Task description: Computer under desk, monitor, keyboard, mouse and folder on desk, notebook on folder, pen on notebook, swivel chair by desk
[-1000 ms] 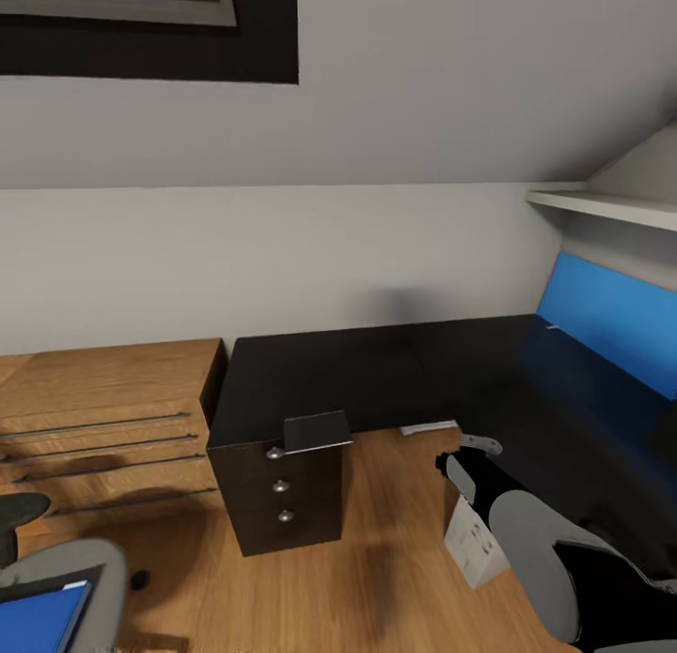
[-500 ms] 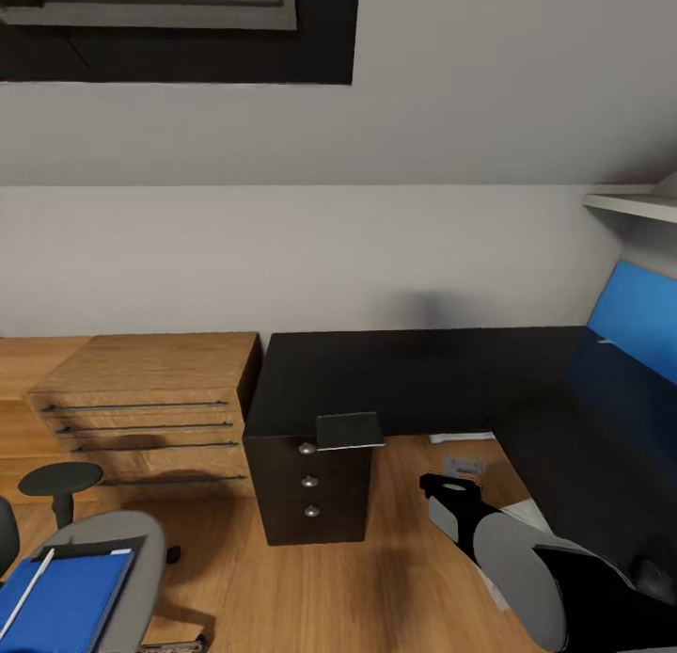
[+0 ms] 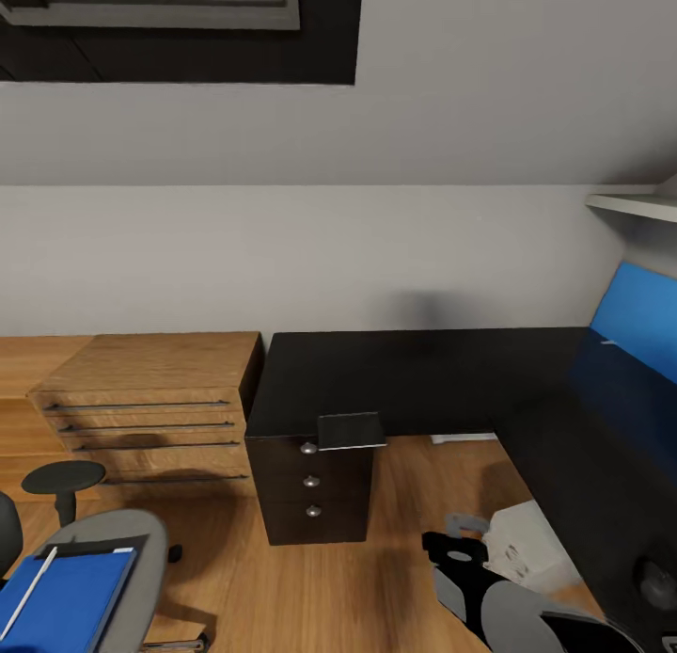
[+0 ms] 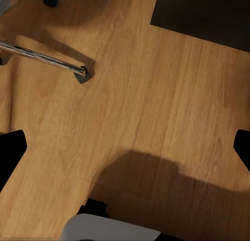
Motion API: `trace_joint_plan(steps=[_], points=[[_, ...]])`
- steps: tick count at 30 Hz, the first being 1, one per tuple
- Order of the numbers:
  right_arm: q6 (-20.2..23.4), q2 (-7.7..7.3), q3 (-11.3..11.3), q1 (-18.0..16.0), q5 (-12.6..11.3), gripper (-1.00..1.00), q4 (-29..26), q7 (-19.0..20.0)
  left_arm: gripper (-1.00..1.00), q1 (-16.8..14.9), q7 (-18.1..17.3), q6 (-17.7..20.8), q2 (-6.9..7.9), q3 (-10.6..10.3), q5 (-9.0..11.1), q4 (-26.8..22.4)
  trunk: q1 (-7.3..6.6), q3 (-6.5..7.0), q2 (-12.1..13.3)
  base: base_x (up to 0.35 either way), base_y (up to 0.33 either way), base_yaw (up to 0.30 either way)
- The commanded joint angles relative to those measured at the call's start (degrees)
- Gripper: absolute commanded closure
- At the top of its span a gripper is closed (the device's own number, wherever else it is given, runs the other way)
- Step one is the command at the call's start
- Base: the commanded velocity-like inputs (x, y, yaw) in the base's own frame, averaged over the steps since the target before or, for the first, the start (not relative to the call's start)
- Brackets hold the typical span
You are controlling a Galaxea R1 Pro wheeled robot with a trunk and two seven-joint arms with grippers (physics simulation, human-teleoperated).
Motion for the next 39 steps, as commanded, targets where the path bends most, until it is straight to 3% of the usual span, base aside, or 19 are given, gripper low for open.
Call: trace_joint_plan(steps=[1, 9, 13, 22, 39], points=[[-0.75, -0.01, -0.42, 0.74, 0.61, -1.0, 0.1, -0.19, -1.0, 0.03, -0.09, -0.04, -0.03, 0.07, 0.41, -0.07, 0.01, -0.05, -0.05, 0.0, 0.0, 0.002], [-6.53, -0.58, -0.42, 6.63, 0.92, -1.0, 0.11, 0.54, -1.0, 0.03, -0.13, -0.19, -0.01, 0.08, 0.43, 0.09, 0.01, -0.05, -0.05, 0.0, 0.0, 0.0], [-8.24, -0.75, -0.42, 8.12, 0.77, -1.0, 0.14, 3.77, -1.0, 0.03, -0.23, -0.44, -0.05, 0.12, 0.4, 0.17, 0.01, -0.05, -0.05, 0.0, 0.0, 0.0], [-9.25, -0.63, -0.42, 8.98, 0.51, -1.0, 0.15, 7.36, -1.0, 0.03, -0.19, -0.52, -0.01, 0.0, 0.44, 1.59, 0.01, -0.05, -0.05, 0.0, 0.0, 0.0], [-10.55, -0.46, -0.42, 9.07, 0.46, -1.0, 0.23, 7.54, -1.0, 0.03, -0.18, -0.53, -0.01, 0.0, 0.46, 1.78, 0.01, -0.05, -0.05, -0.178, 0.056, 0.0]])
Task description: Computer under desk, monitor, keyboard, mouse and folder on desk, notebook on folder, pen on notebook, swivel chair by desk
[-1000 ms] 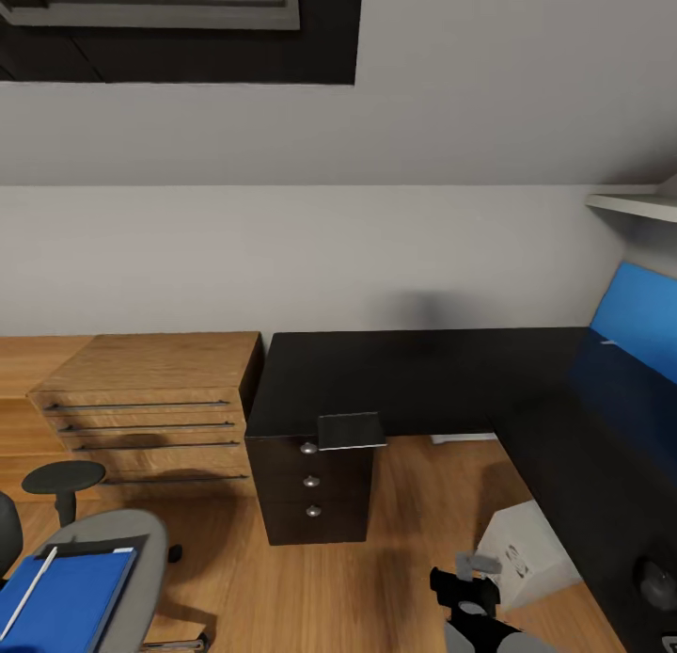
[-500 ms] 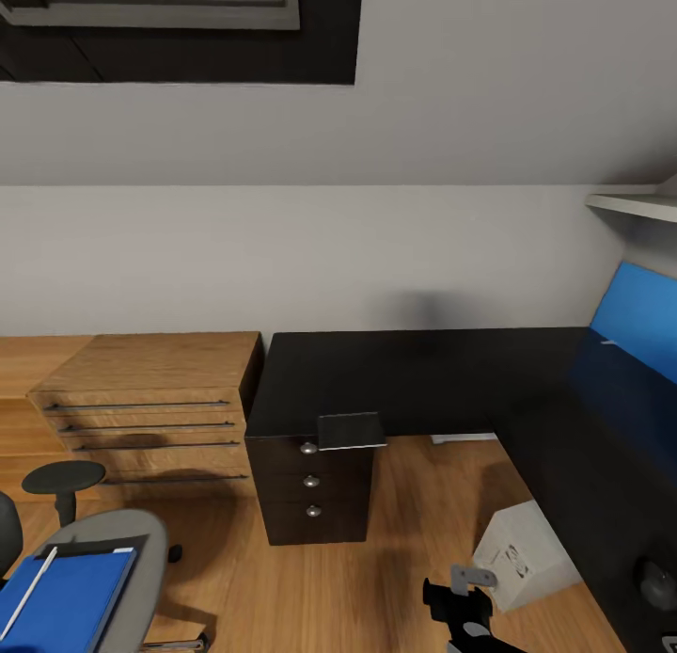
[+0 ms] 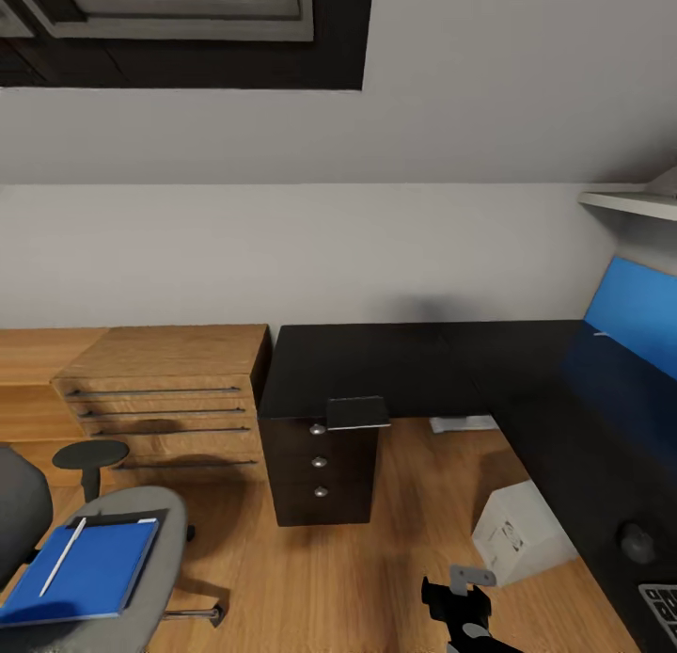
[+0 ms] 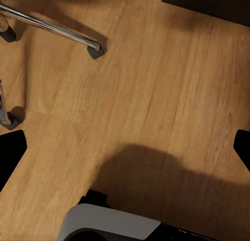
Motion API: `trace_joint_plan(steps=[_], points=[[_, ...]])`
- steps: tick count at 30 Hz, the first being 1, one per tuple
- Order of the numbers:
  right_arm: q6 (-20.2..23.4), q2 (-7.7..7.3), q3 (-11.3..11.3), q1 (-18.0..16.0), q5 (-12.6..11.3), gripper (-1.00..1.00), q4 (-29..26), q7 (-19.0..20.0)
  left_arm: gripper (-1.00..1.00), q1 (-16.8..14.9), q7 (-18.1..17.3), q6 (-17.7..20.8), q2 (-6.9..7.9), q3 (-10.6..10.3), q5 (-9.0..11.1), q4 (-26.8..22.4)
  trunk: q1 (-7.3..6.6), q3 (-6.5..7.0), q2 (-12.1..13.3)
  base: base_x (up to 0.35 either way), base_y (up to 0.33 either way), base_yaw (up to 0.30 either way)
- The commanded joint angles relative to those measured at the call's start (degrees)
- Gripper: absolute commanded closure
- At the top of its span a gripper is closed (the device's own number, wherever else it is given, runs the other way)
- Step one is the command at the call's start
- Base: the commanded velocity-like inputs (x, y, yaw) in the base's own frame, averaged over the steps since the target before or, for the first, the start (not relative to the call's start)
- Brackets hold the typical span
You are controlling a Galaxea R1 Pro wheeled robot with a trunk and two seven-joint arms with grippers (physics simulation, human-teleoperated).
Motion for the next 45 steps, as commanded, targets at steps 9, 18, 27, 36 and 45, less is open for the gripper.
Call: trace_joint_plan(steps=[9, 18, 27, 36, 45], points=[[-0.24, 0.11, -0.44, -0.07, 0.51, -1.0, 0.13, -0.24, -1.0, 0.02, -0.1, -0.04, -0.03, 0.05, 0.44, -0.09, 0.0, -0.06, -0.05, -0.023, 0.041, 0.0], [-0.24, 0.1, -0.44, -0.04, 0.51, -1.0, 0.14, -0.22, -1.0, 0.02, -0.12, -0.04, -0.03, 0.05, 0.42, -0.09, 0.0, -0.06, -0.05, 0.0, 0.001, 0.0], [-0.26, -0.02, -0.44, 0.02, 0.57, -1.0, 0.11, -0.17, -1.0, 0.02, -0.04, -2.07, 0.79, 0.32, 0.5, 5.91, 0.0, -0.06, -0.05, 0.0, 0.0, 0.0], [-0.27, 0.03, -0.44, 0.35, 0.52, -1.0, 0.11, -0.17, -1.0, 0.02, -0.1, -12.84, 3.76, 0.4, 0.6, 14.18, 0.0, -0.06, -0.05, 0.0, 0.017, 0.0], [-2.04, -0.06, -0.44, 0.53, 0.59, -1.0, 0.09, -0.17, -1.0, 0.02, -0.15, -14.16, 4.37, 0.41, 0.62, 14.75, 0.0, -0.06, -0.05, 0.0, 0.171, 0.0]])
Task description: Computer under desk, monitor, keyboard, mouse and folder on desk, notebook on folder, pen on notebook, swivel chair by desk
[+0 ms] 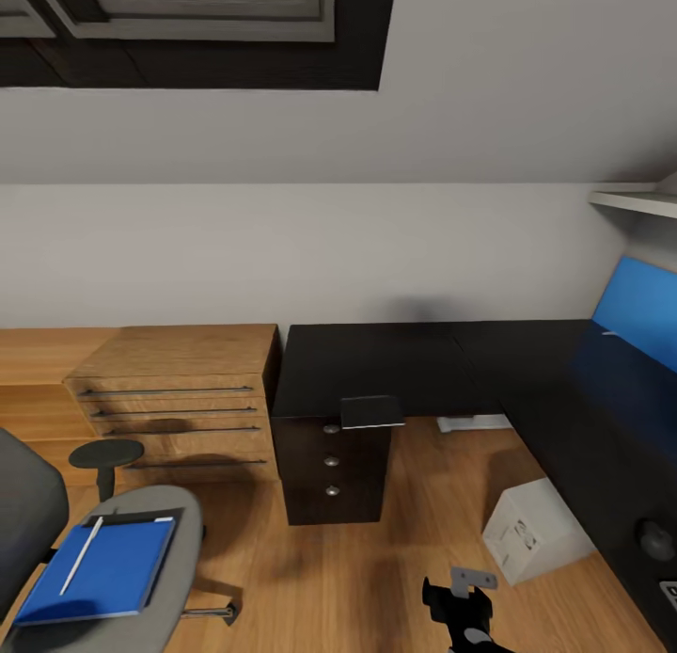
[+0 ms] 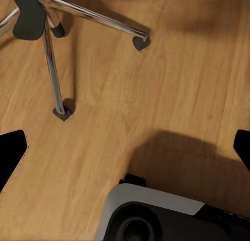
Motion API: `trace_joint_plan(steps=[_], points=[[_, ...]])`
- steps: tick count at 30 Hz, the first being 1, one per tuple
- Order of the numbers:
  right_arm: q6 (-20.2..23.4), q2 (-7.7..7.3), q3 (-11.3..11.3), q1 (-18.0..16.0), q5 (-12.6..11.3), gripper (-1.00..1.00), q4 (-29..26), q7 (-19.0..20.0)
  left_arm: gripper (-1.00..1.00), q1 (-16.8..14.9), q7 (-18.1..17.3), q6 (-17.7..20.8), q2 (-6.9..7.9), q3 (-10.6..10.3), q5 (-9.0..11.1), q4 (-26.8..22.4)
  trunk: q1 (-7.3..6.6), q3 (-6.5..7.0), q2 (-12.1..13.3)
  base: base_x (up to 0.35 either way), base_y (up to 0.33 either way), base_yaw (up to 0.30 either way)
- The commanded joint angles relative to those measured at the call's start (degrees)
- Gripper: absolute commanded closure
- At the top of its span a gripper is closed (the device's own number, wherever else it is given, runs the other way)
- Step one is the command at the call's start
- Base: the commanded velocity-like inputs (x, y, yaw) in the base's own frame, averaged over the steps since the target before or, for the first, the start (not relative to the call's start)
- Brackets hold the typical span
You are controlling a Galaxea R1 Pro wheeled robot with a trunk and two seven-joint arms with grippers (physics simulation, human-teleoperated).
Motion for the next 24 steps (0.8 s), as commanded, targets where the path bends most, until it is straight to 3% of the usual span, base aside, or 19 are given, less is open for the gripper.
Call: trace_joint_plan(steps=[1, 6, 18, 24], points=[[-0.3, 0.02, -0.43, -0.01, 0.52, -1.0, 0.11, -0.24, -1.0, 0.03, -0.09, -0.06, 0.18, -0.16, 0.44, -0.09, 0.01, -0.06, -0.05, 0.0, 0.026, 0.0], [-0.36, 0.01, -0.43, 0.04, 0.52, -1.0, 0.12, -0.23, -1.0, 0.03, -0.06, -0.15, 1.33, -0.1, 0.42, -0.09, 0.01, -0.06, -0.05, 0.0, 0.024, 0.0], [-0.37, 0.1, -0.43, 0.04, 0.52, -1.0, 0.16, -0.25, -1.0, 0.03, -0.08, -0.23, 1.78, -0.16, 0.38, -0.02, 0.01, -0.06, -0.05, 0.0, 0.091, 0.0], [-0.37, 0.04, -0.43, 0.04, 0.52, -1.0, 0.14, -0.24, -1.0, 0.03, -0.49, -0.3, 4.19, -0.17, 0.3, 4.3, 0.01, -0.06, -0.05, 0.0, 0.005, 0.0]])
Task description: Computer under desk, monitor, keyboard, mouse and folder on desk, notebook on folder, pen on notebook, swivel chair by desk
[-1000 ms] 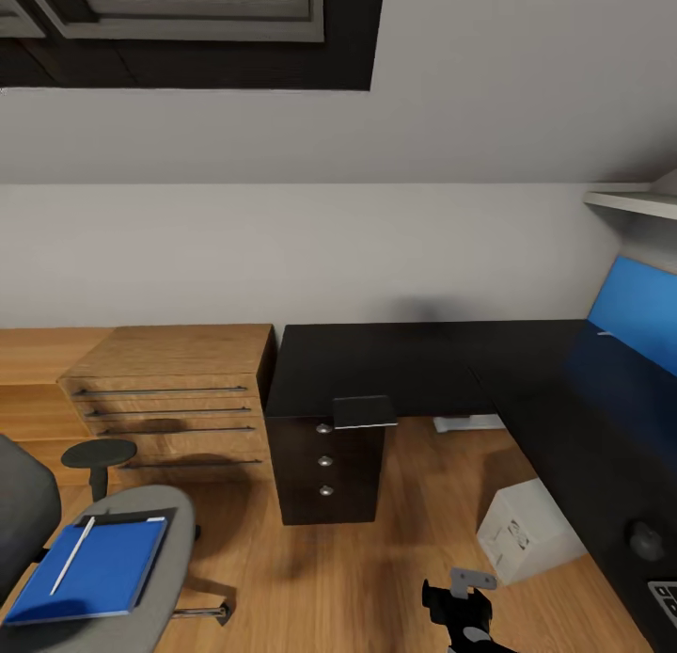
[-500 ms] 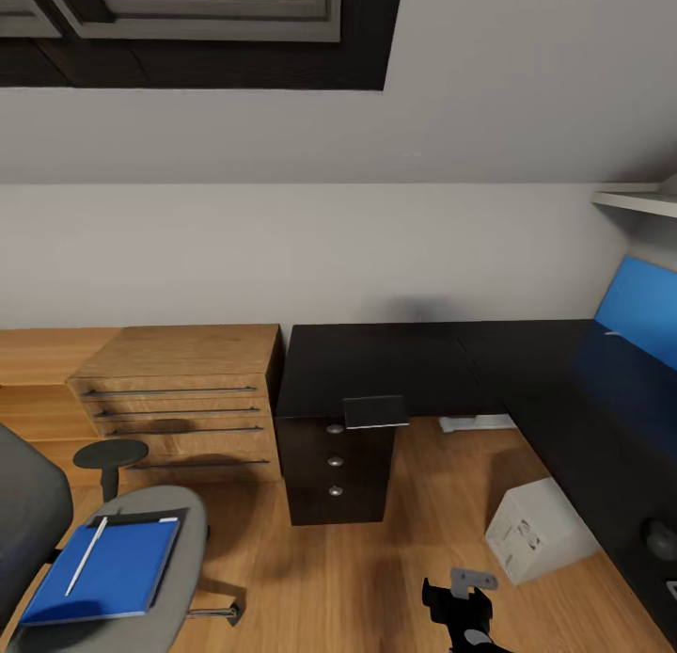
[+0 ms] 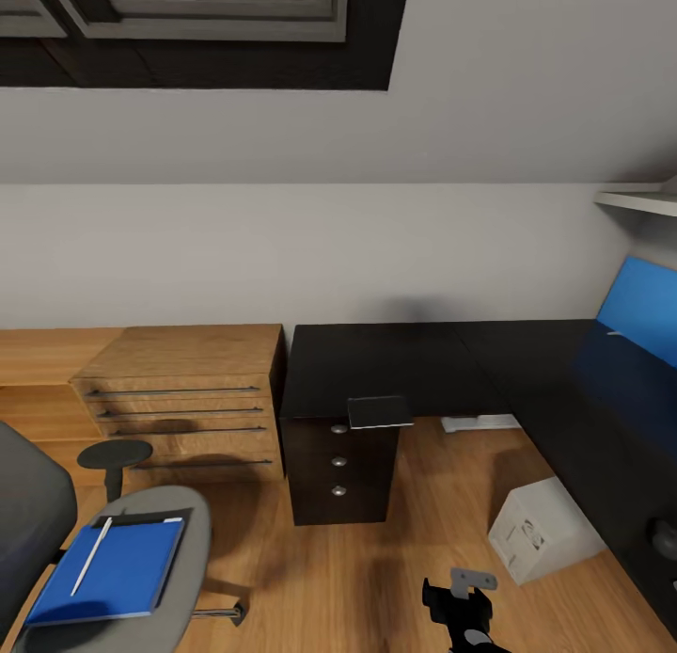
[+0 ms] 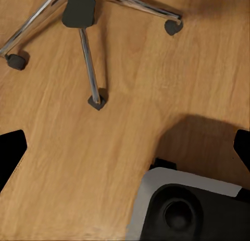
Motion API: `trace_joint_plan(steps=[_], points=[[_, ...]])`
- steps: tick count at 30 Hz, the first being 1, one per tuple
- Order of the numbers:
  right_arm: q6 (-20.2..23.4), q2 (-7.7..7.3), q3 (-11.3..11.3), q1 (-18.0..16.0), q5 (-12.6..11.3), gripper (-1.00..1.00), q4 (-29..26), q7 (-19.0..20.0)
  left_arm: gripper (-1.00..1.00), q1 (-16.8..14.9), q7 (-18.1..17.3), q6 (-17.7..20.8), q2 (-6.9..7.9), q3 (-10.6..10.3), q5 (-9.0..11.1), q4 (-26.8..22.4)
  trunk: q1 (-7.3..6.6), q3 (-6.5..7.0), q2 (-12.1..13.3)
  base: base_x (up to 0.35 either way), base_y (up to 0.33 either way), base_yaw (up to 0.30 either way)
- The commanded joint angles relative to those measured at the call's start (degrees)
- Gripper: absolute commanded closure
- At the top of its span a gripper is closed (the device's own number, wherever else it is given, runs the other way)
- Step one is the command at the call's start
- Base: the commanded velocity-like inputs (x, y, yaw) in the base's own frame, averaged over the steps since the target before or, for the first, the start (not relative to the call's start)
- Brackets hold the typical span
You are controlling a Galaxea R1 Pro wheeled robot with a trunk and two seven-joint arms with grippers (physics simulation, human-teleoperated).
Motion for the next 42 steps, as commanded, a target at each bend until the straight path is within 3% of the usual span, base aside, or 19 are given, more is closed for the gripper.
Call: trace_joint_plan(steps=[1, 5, 6, 18, 42], points=[[-0.23, 0.02, -0.44, -0.07, 0.52, -1.0, 0.12, -0.26, -1.0, 0.03, -0.7, -0.06, 0.67, -0.19, 0.42, 0.43, 0.01, -0.05, -0.04, 0.0, 0.0, 0.0], [-0.4, 0.35, -0.45, -0.07, 0.38, -1.0, 0.15, -0.25, -1.0, 0.03, -3.19, 0.06, 3.24, -0.15, 0.51, 1.84, 0.01, -0.05, -0.04, 0.0, 0.0, 0.0], [-0.98, 1.22, -0.56, -0.07, 0.35, -1.0, 0.11, -0.29, -1.0, 0.03, -3.55, 0.07, 3.81, -0.13, 0.52, 2.06, 0.01, -0.05, -0.04, 0.0, 0.0, 0.133], [-2.68, 1.4, -0.7, -0.07, 0.43, -1.0, 0.07, -0.3, -1.0, 0.03, -3.6, 0.08, 4.3, -0.11, 0.52, 2.16, 0.01, -0.05, -0.04, 0.0, 0.073, 0.207], [-2.69, 1.39, -0.7, -0.07, 0.43, -1.0, 0.07, -0.3, -1.0, 0.03, -3.41, 0.17, 4.62, -0.19, 0.52, 2.15, 0.01, -0.05, -0.04, 0.0, 0.23, 0.007]])
